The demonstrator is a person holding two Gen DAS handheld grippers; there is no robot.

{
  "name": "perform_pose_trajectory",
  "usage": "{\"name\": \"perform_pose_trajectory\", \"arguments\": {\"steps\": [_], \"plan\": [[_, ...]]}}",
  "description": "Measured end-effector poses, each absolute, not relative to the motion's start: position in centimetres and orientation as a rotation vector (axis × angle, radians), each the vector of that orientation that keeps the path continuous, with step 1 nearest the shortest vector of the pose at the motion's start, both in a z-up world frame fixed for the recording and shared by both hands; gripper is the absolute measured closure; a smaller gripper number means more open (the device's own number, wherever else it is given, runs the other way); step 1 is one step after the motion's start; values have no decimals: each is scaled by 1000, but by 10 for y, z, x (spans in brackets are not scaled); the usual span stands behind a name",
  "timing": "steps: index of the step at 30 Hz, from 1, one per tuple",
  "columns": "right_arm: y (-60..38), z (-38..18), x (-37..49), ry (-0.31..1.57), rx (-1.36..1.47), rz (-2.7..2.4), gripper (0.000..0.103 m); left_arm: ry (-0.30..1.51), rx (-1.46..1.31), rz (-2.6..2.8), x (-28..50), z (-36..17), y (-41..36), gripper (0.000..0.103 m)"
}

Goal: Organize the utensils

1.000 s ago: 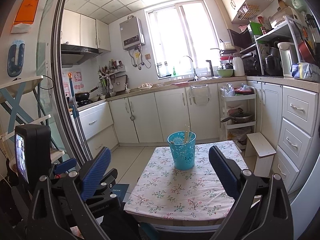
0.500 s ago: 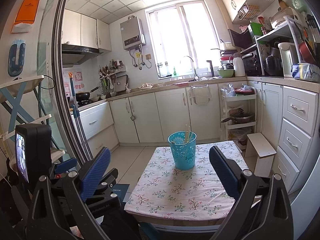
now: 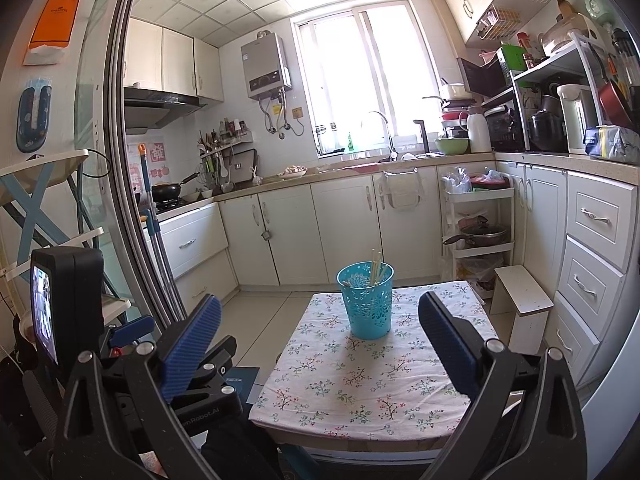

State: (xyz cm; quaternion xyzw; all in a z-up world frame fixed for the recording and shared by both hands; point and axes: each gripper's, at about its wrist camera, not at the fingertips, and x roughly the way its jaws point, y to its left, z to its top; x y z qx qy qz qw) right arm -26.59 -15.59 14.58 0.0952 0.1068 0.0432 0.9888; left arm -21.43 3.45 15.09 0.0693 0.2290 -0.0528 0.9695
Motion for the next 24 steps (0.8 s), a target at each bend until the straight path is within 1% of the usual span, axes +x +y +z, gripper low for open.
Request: {"name": "perform_pose_trajectory", "arguments": {"steps": [24], "plan": [[-154, 146, -267, 214, 190, 88, 8, 464, 140, -107, -214, 152, 34, 8]]}}
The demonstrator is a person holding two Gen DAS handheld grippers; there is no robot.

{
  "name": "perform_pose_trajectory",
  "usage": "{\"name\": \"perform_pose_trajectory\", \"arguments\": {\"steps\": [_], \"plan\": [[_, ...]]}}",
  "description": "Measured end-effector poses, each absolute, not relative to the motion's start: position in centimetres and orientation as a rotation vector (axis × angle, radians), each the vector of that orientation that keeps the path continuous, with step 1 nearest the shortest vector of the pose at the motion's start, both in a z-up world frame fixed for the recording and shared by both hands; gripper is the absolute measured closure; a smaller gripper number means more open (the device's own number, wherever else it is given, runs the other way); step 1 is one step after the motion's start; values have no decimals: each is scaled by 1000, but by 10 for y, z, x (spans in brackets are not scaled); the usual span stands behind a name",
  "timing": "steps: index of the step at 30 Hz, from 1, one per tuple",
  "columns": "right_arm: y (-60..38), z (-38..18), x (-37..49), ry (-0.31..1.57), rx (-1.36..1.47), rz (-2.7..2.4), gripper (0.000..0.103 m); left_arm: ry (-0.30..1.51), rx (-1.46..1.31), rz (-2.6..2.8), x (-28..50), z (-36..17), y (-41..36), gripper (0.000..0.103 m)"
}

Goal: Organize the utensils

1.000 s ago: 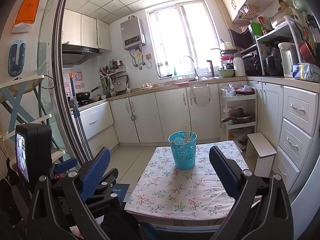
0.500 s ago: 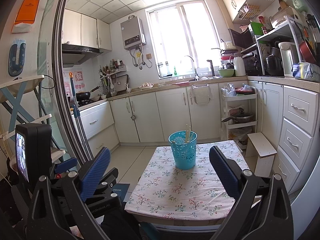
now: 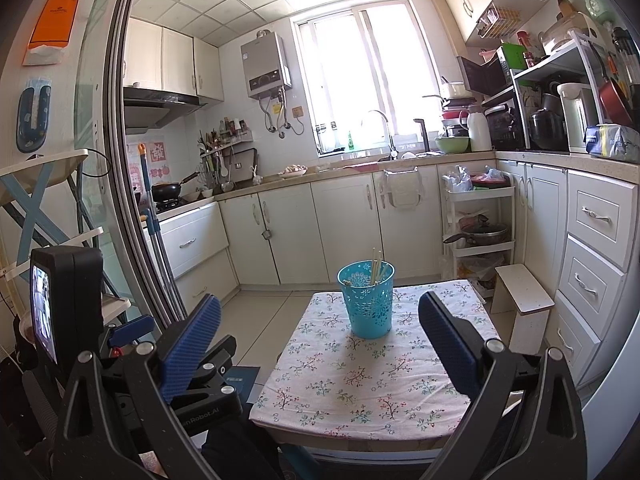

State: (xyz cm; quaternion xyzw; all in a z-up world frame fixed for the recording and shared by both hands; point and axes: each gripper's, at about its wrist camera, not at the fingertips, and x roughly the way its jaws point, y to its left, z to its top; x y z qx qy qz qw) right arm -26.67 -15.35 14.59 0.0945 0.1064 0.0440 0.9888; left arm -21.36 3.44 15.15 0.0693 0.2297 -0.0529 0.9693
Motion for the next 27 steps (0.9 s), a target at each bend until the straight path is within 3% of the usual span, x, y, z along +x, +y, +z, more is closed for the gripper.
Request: {"name": "perform_pose_trajectory", "arguments": {"steps": [15, 27], "plan": [[-158, 142, -251, 233, 201, 85, 8, 474, 115, -109, -201, 146, 38, 8], [-208, 94, -141, 387, 222, -56, 7, 615, 162, -101, -117, 118, 19, 8]]}}
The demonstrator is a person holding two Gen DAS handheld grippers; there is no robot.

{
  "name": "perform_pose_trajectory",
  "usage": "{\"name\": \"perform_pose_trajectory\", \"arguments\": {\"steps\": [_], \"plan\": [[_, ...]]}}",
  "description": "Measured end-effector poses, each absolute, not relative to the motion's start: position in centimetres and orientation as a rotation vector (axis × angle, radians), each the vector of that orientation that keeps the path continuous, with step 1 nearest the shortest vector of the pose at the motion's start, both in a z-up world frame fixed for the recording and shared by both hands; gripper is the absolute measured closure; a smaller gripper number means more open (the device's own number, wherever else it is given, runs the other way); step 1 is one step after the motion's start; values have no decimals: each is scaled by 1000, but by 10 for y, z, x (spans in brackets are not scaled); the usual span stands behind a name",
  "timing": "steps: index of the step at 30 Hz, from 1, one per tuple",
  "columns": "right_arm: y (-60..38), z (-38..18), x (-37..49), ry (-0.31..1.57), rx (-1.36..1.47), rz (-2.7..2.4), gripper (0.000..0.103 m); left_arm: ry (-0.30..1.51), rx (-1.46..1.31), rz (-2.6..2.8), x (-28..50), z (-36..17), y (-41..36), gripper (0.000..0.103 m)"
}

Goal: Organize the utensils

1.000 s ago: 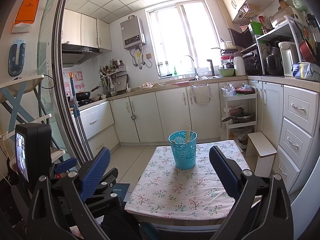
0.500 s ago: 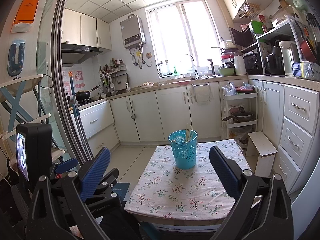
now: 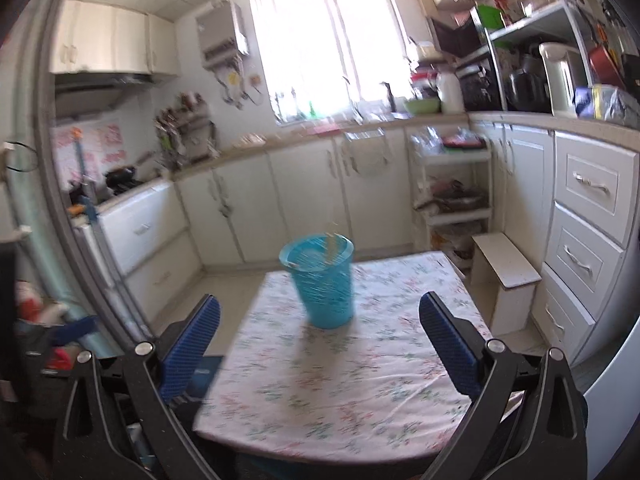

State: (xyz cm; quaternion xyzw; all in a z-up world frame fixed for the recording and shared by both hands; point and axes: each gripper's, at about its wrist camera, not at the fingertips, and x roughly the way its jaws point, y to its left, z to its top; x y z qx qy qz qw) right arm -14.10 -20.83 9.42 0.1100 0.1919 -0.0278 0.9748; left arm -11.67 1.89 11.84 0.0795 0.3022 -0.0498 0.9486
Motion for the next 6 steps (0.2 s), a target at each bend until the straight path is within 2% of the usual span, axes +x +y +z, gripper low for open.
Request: {"name": "perform_pose_trajectory", "arguments": {"steps": [6], "plan": [[-250, 19, -37, 581, 175, -181, 8, 699, 161, -112, -71, 98, 10, 8]]}}
